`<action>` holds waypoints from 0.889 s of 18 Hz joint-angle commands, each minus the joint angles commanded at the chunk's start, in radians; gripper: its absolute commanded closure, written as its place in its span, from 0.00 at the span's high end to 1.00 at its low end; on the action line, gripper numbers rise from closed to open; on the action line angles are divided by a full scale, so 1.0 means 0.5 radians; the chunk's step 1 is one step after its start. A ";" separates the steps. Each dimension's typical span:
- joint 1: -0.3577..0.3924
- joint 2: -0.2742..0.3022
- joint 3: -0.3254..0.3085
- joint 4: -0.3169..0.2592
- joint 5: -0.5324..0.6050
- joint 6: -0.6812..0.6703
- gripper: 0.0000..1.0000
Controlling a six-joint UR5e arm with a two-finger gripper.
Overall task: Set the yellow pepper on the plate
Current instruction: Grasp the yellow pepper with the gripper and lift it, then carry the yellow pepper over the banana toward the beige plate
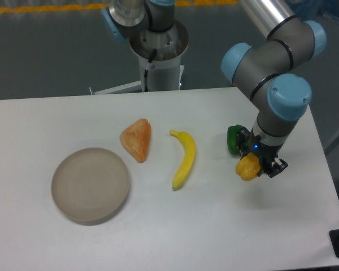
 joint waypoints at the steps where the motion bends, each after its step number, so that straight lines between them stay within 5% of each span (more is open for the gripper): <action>1: 0.000 0.000 -0.003 0.000 0.000 0.000 0.00; 9: -0.141 0.000 -0.006 -0.003 0.003 -0.040 0.00; 16: -0.732 0.037 -0.049 -0.006 -0.021 -0.693 0.01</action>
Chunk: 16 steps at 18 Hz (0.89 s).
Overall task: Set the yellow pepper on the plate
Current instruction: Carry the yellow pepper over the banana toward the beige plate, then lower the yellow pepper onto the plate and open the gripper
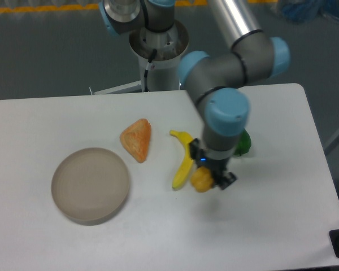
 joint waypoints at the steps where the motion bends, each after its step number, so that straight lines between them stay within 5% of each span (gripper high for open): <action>1: -0.065 -0.006 0.000 0.000 -0.003 -0.055 0.01; 8: -0.433 -0.144 -0.012 0.006 -0.006 -0.252 0.06; 11: -0.519 -0.181 -0.052 0.043 -0.012 -0.326 0.17; 13: -0.541 -0.215 -0.058 0.138 -0.012 -0.390 0.26; 16: -0.563 -0.252 -0.071 0.245 -0.012 -0.387 0.62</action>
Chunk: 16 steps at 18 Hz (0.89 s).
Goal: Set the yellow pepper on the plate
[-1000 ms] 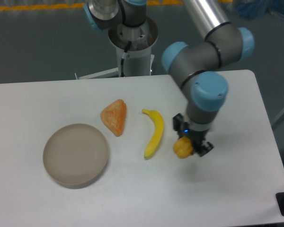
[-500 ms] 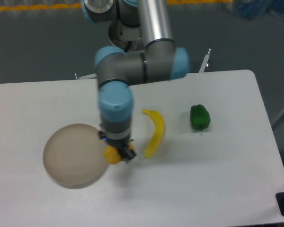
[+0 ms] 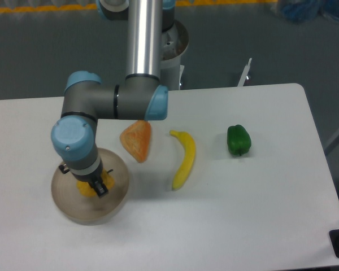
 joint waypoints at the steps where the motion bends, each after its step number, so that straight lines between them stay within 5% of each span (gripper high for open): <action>1: 0.003 0.000 -0.009 0.012 0.000 0.012 0.75; 2: 0.003 0.000 -0.015 0.019 0.000 0.015 0.80; 3: 0.003 0.012 -0.034 0.019 0.006 0.015 1.00; 8: 0.046 0.098 -0.016 0.016 0.025 0.022 1.00; 16: 0.595 0.383 -0.043 -0.033 0.031 0.319 1.00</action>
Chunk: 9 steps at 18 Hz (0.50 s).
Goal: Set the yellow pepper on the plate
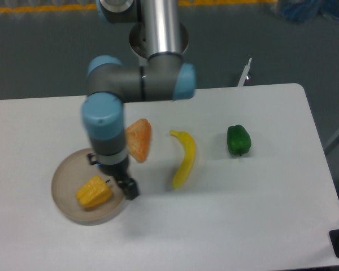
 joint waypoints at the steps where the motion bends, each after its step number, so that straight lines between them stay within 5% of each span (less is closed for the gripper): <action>1: 0.061 0.000 -0.009 -0.012 0.003 0.052 1.00; 9: 0.565 -0.052 0.015 -0.003 -0.021 0.579 1.00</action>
